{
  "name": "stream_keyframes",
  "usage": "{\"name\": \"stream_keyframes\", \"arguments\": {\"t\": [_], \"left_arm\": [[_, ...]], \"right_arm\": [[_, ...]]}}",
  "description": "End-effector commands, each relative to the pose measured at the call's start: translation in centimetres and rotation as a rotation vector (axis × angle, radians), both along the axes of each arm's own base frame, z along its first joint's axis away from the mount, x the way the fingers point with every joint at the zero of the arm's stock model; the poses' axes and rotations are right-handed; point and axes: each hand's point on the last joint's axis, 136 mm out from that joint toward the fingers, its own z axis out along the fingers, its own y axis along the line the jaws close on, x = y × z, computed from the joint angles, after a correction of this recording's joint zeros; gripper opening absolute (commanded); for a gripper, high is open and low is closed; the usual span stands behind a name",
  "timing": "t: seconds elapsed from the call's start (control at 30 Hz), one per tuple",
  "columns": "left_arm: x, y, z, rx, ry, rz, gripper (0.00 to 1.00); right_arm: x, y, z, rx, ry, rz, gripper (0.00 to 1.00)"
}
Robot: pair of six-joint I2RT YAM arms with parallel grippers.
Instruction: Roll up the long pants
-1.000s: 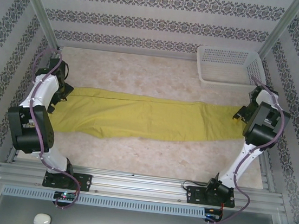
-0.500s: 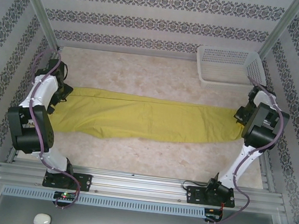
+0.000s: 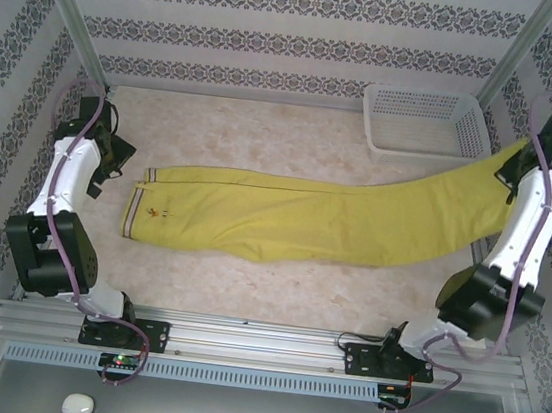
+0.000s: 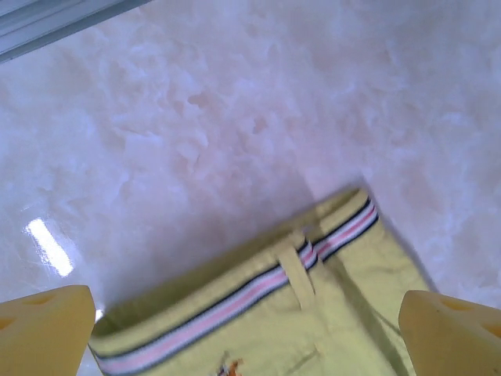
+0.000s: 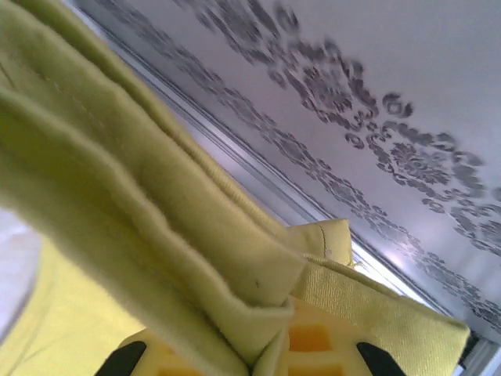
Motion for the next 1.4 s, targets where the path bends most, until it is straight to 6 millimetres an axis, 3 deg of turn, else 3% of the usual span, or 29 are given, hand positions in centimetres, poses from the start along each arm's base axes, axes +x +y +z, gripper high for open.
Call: {"name": "stream_keyframes", "arguments": {"t": [0.0, 0.17, 0.27, 0.4, 0.6, 0.7, 0.93, 1.13, 1.2, 1.3, 1.37], "left_arm": [[-0.5, -0.1, 1.4, 0.005, -0.025, -0.016, 1.00], [-0.9, -0.3, 2.4, 0.004, -0.050, -0.019, 1.00], [-1.0, -0.4, 3.3, 0.010, -0.072, -0.019, 1.00], [-0.9, -0.5, 4.4, 0.013, -0.101, -0.026, 1.00], [-1.0, -0.7, 4.9, 0.006, -0.116, -0.035, 1.00], [-1.3, -0.5, 5.1, 0.012, -0.116, -0.032, 1.00], [-1.4, -0.4, 4.8, 0.004, -0.116, -0.033, 1.00], [-1.5, -0.4, 4.5, -0.004, -0.111, -0.046, 1.00], [-1.6, -0.5, 4.4, -0.008, -0.108, -0.051, 1.00], [-1.7, -0.5, 4.2, -0.010, -0.108, -0.052, 1.00], [-1.8, -0.6, 4.2, -0.014, -0.112, -0.053, 1.00]], "right_arm": [[1.9, 10.6, 1.4, 0.171, -0.066, 0.248, 0.00], [3.1, 29.6, 4.2, 0.452, -0.270, 0.603, 0.00], [2.8, 38.7, 3.9, 0.600, -0.318, 0.744, 0.00], [2.8, 48.1, 2.1, 0.712, -0.310, 0.855, 0.00], [3.3, 58.4, -0.7, 0.826, -0.202, 0.971, 0.00], [3.1, 62.0, -0.6, 0.863, -0.180, 1.013, 0.00], [2.7, 67.7, -0.8, 0.923, -0.138, 1.075, 0.00], [2.4, 71.9, -4.2, 0.989, -0.071, 1.092, 0.00], [2.3, 72.6, -6.4, 0.977, -0.034, 1.090, 0.17], [1.7, 73.5, -10.2, 0.977, 0.057, 1.092, 0.67], [1.2, 73.2, -12.0, 0.954, 0.111, 1.095, 0.78]]}}
